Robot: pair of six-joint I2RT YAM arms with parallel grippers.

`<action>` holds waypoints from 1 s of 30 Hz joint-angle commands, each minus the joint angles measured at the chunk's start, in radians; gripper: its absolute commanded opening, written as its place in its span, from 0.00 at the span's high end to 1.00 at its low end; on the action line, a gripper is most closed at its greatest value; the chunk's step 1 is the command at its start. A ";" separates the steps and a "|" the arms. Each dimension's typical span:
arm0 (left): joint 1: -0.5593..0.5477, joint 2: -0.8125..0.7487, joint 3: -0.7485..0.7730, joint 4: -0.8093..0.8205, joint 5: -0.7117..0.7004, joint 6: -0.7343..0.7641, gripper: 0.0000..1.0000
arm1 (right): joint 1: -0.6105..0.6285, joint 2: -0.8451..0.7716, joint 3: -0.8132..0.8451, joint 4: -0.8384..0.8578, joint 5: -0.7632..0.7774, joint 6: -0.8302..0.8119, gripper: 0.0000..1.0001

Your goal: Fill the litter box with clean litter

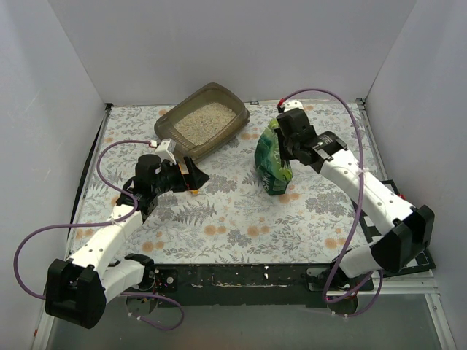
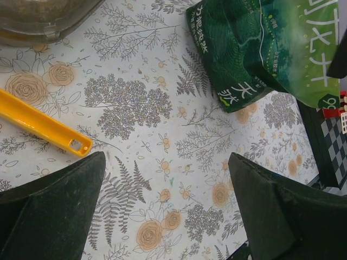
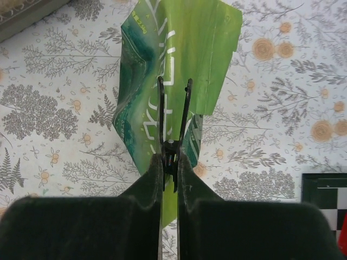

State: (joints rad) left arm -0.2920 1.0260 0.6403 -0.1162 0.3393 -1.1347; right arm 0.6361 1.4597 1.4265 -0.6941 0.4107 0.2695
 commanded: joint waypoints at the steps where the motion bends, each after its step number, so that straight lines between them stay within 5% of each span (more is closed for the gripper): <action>1: -0.003 0.000 0.005 0.021 0.013 0.003 0.02 | -0.006 -0.111 0.086 -0.086 0.118 -0.021 0.99; 7: -0.004 0.000 0.004 0.023 0.017 -0.002 0.02 | -0.077 -0.211 -0.015 -0.134 0.139 -0.018 0.99; 18: -0.003 -0.012 -0.002 0.023 0.018 -0.004 0.02 | -0.352 -0.329 -0.458 0.040 -0.165 0.040 0.99; 30: -0.004 -0.020 -0.002 0.023 0.033 -0.007 0.02 | -0.375 -0.187 -0.664 0.143 -0.291 0.068 0.99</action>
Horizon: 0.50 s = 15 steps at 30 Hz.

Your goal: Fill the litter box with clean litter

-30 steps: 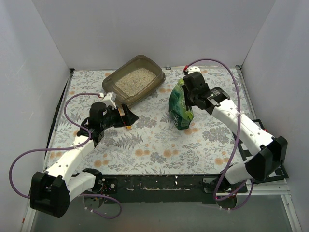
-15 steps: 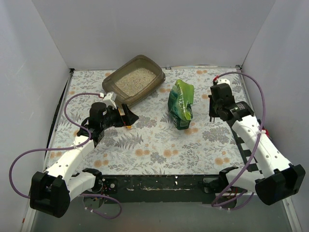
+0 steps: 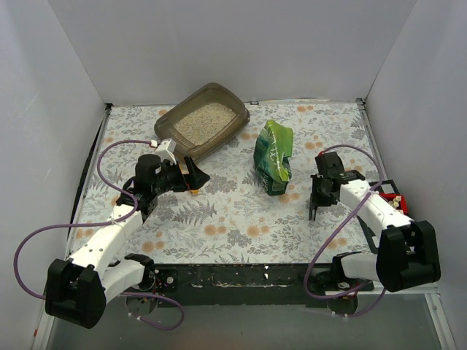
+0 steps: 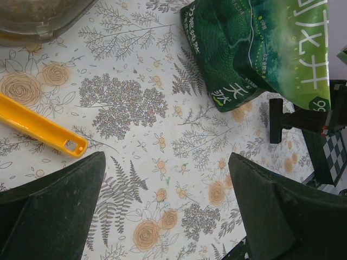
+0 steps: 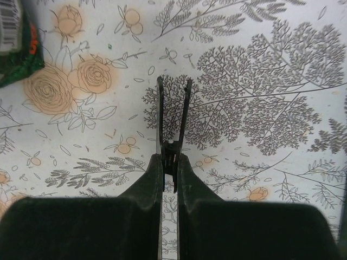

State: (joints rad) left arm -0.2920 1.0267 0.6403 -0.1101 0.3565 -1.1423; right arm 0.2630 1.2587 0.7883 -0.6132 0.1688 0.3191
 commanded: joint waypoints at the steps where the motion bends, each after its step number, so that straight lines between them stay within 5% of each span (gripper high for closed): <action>1: -0.004 -0.020 -0.001 0.016 0.018 0.000 0.02 | -0.002 0.019 -0.032 0.067 -0.052 0.021 0.99; 3: -0.004 -0.020 -0.001 0.016 0.022 0.000 0.02 | -0.002 0.019 -0.038 0.069 -0.052 0.028 0.97; 11: -0.004 -0.020 -0.001 0.020 0.035 -0.002 0.02 | -0.002 0.004 0.008 0.011 -0.011 0.015 0.48; 15: -0.003 -0.020 -0.001 0.020 0.036 -0.004 0.02 | -0.002 0.008 0.078 -0.043 -0.003 0.002 0.42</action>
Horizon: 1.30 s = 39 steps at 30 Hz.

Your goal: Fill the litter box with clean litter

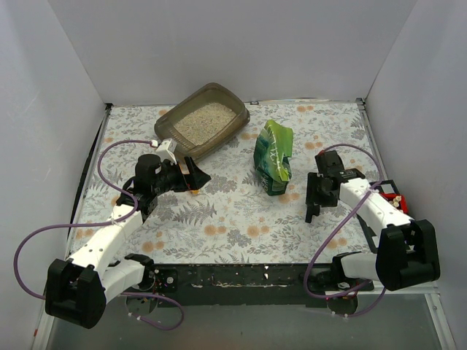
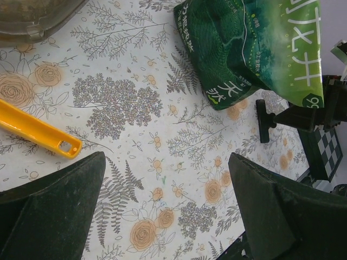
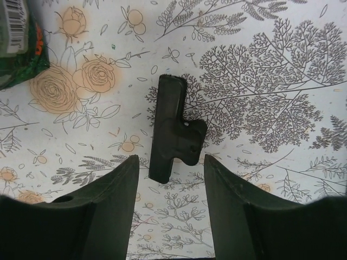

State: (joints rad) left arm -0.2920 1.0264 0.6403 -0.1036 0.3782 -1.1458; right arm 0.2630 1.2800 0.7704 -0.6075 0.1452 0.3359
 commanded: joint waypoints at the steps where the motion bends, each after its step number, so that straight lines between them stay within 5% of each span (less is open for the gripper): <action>1: -0.003 -0.022 -0.001 0.013 0.016 0.000 0.02 | -0.002 -0.014 0.122 -0.057 0.025 -0.018 0.41; 14: -0.004 -0.003 -0.001 0.016 0.034 -0.002 0.02 | -0.053 0.100 0.425 0.121 -0.070 0.070 0.33; 21: -0.003 0.009 -0.002 0.019 0.045 -0.003 0.02 | -0.076 0.041 0.236 0.530 -0.185 0.329 0.33; 31: -0.003 0.034 -0.001 0.019 0.048 0.000 0.02 | -0.084 0.074 0.047 0.909 -0.266 0.632 0.26; 39: -0.004 0.054 0.004 0.019 0.051 0.004 0.02 | -0.084 0.133 0.000 0.974 -0.288 0.721 0.25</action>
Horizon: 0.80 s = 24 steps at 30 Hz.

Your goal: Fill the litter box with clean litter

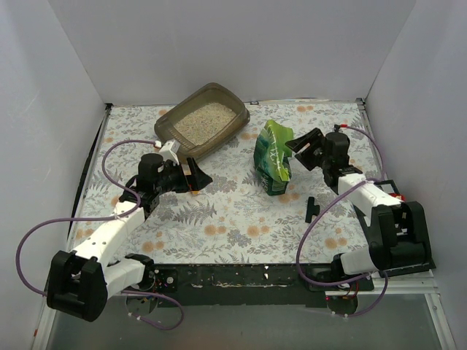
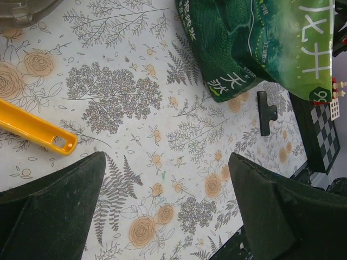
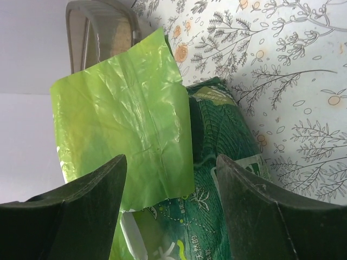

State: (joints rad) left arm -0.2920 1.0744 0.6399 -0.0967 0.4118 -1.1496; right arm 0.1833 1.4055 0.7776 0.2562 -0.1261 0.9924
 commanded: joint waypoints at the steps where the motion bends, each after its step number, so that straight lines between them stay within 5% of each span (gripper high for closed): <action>1: -0.004 0.009 0.003 0.011 0.018 0.008 0.02 | -0.004 0.015 -0.009 0.117 -0.018 0.066 0.25; 14: -0.004 0.033 0.010 0.008 0.015 0.013 0.02 | -0.004 0.110 -0.066 0.328 -0.098 0.175 0.27; 24: -0.004 0.048 0.015 0.006 0.013 0.016 0.02 | -0.004 0.153 -0.043 0.417 -0.132 0.183 0.55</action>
State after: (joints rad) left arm -0.2920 1.1259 0.6399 -0.0967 0.4126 -1.1488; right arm 0.1833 1.5444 0.7105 0.5728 -0.2340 1.1606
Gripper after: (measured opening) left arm 0.981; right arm 0.484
